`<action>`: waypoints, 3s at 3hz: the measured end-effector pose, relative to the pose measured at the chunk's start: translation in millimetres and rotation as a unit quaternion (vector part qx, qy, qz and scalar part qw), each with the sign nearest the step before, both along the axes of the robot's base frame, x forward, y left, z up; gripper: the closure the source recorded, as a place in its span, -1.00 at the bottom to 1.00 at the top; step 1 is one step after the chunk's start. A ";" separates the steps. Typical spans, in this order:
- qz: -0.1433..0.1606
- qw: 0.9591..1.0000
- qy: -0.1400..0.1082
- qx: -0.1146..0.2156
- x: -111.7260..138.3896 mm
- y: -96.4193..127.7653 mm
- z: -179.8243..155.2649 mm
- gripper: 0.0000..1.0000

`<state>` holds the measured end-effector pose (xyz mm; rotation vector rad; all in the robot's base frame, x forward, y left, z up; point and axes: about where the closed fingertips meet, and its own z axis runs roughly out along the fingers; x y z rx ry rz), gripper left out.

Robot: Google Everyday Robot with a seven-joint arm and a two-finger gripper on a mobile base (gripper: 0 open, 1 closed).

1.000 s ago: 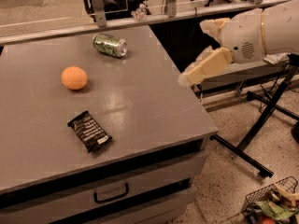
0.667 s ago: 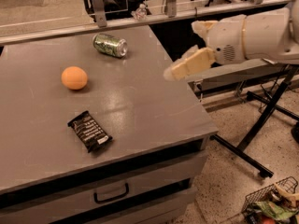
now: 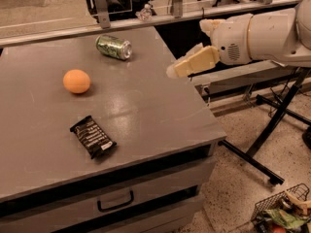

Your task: Move green can near rxbar chocolate

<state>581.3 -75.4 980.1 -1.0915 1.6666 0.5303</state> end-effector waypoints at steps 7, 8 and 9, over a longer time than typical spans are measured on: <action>-0.006 1.000 -0.020 0.023 177.9 93.5 -119.4 -1.00; 0.001 0.999 -0.025 0.030 195.8 105.5 -119.1 -1.00; 0.022 0.999 -0.022 0.034 208.0 126.2 -121.3 -1.00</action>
Offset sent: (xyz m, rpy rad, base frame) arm 0.0538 0.0324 -0.0703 -0.0221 -0.0651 0.0026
